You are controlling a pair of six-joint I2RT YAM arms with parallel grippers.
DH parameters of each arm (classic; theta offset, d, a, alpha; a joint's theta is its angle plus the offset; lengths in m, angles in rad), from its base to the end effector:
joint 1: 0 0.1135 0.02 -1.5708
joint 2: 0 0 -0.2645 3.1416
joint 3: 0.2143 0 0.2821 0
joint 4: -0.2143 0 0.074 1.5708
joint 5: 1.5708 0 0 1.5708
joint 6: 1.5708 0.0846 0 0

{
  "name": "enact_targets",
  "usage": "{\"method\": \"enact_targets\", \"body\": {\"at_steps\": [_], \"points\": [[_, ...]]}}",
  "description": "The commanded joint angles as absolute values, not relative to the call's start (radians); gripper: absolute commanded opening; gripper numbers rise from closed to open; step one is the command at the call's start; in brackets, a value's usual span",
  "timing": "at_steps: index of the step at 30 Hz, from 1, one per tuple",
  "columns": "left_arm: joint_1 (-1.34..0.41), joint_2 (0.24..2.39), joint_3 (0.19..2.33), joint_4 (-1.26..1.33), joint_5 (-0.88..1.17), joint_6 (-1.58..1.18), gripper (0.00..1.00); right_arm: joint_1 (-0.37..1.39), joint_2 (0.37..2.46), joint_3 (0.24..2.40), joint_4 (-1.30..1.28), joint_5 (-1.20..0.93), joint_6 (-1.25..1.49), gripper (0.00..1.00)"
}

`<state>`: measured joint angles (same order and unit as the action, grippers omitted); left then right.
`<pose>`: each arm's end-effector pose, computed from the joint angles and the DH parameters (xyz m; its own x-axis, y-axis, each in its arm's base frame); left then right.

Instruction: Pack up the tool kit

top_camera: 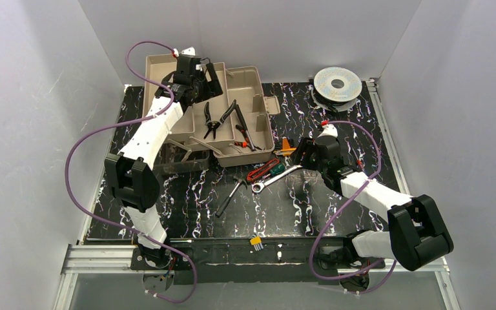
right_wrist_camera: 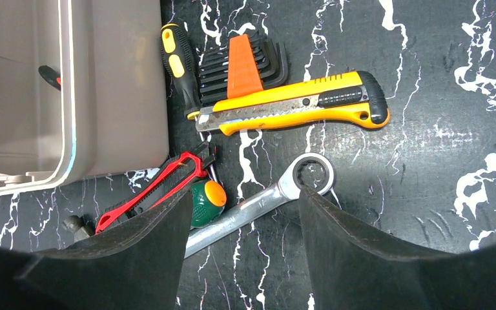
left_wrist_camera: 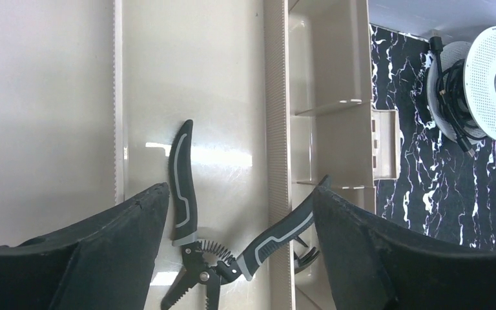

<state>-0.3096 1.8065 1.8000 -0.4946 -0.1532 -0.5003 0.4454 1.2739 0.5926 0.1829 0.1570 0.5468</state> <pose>0.4764 -0.1388 0.3532 -0.4848 -0.3427 -0.8047 -0.0671 0.9319 -0.3564 0.3061 0.1315 0.1641 -0.5253 0.3183 -0.7891 -0.0333 0.9190 0.3929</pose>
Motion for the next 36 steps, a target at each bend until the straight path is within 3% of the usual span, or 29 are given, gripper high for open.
{"method": "enact_targets", "body": {"at_steps": [1, 5, 9, 16, 21, 25, 29, 36], "points": [[-0.313, 1.765, 1.834, -0.548, -0.132, -0.407, 0.83, 0.446, 1.247, 0.603, 0.207, 0.178, 0.545, 0.69], [-0.373, 1.739, 1.831, -0.536, -0.038, -0.266, 0.86, 0.446, 1.247, 0.604, 0.206, 0.177, 0.542, 0.69], [-0.435, 1.754, 1.819, -0.55, -0.002, -0.182, 0.76, 0.446, 1.247, 0.604, 0.206, 0.179, 0.542, 0.68], [-0.44, 1.849, 1.87, -0.567, 0.252, -0.199, 0.75, 0.446, 1.247, 0.607, 0.203, 0.176, 0.542, 0.68], [-0.44, 1.921, 1.942, -0.52, 0.492, -0.27, 0.67, 0.446, 1.248, 0.607, 0.201, 0.173, 0.541, 0.68], [-0.44, 1.989, 1.984, -0.483, 0.554, -0.355, 0.66, 0.446, 1.249, 0.61, 0.196, 0.176, 0.539, 0.68], [-0.44, 2.033, 2.01, -0.5, 0.498, -0.378, 0.67, 0.446, 1.249, 0.609, 0.195, 0.181, 0.539, 0.68], [-0.438, 2.049, 2.077, -0.736, -0.179, -0.377, 0.83, 0.446, 1.254, 0.614, 0.193, 0.18, 0.539, 0.68]]}}
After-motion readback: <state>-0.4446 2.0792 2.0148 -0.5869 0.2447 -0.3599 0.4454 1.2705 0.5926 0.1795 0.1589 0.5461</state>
